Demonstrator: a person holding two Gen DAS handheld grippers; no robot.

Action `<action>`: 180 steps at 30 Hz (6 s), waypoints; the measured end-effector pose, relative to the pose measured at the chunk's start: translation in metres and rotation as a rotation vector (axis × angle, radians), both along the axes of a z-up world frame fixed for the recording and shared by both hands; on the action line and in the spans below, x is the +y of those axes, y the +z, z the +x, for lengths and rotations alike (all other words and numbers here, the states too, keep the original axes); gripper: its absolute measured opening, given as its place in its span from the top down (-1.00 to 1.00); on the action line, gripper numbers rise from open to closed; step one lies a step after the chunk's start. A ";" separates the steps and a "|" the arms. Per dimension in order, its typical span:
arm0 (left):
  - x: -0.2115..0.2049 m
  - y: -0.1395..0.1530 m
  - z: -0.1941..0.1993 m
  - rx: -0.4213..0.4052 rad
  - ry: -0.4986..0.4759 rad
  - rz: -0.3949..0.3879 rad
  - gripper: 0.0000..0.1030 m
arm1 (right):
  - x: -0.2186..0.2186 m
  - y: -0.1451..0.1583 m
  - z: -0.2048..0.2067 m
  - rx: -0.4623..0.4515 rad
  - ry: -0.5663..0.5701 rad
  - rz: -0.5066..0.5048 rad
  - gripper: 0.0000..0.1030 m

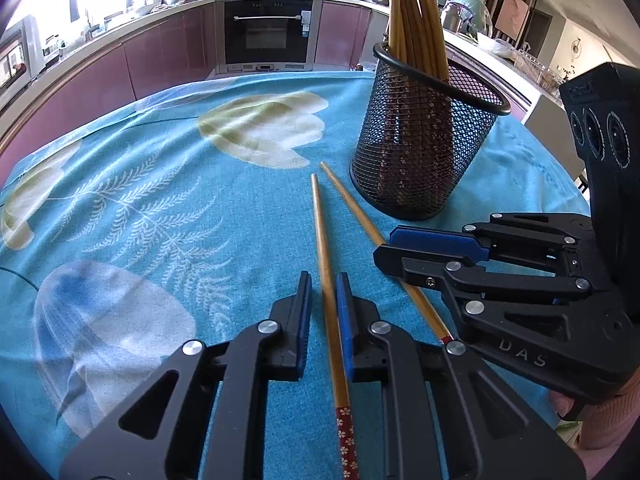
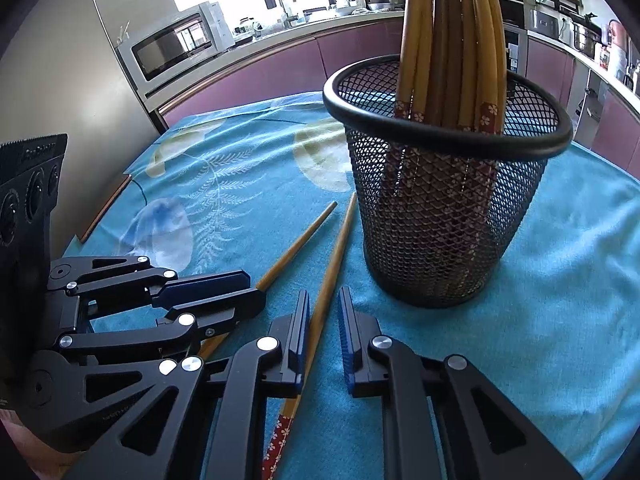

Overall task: Organize utensils
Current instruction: 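Lift both held chopsticks upright and carry them toward the mesh cup, then lower both held chopsticks down into the mesh cup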

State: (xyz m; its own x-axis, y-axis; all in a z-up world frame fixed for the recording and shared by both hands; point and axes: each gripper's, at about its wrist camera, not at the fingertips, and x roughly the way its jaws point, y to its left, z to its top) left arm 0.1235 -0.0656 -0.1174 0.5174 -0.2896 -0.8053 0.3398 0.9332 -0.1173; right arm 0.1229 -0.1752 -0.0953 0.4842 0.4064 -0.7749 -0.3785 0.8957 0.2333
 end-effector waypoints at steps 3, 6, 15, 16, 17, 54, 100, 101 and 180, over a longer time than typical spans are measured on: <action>0.000 -0.001 0.000 -0.004 0.006 0.001 0.79 | -0.002 -0.001 0.000 0.004 -0.006 0.011 0.79; 0.000 -0.001 0.000 -0.002 0.013 -0.006 0.83 | -0.003 -0.001 0.000 0.005 -0.011 0.015 0.82; 0.001 0.000 0.000 0.005 0.030 -0.024 0.85 | -0.006 0.001 0.000 0.008 -0.022 0.034 0.88; 0.002 0.000 0.000 0.006 0.031 -0.027 0.85 | -0.007 0.001 -0.001 0.007 -0.023 0.037 0.88; 0.002 0.000 0.000 0.009 0.030 -0.032 0.85 | -0.007 0.002 -0.002 0.006 -0.023 0.039 0.88; 0.016 0.038 -0.019 -0.061 0.042 -0.109 0.85 | -0.017 0.038 -0.031 -0.091 0.016 0.116 0.89; 0.016 0.093 -0.048 -0.176 0.001 -0.188 0.85 | -0.031 0.082 -0.050 -0.234 -0.010 0.180 0.89; 0.017 0.094 -0.049 -0.176 0.000 -0.191 0.85 | -0.032 0.083 -0.050 -0.237 -0.012 0.181 0.89; 0.011 0.171 -0.038 -0.360 -0.042 -0.236 0.86 | -0.063 0.157 -0.045 -0.459 -0.062 0.177 0.89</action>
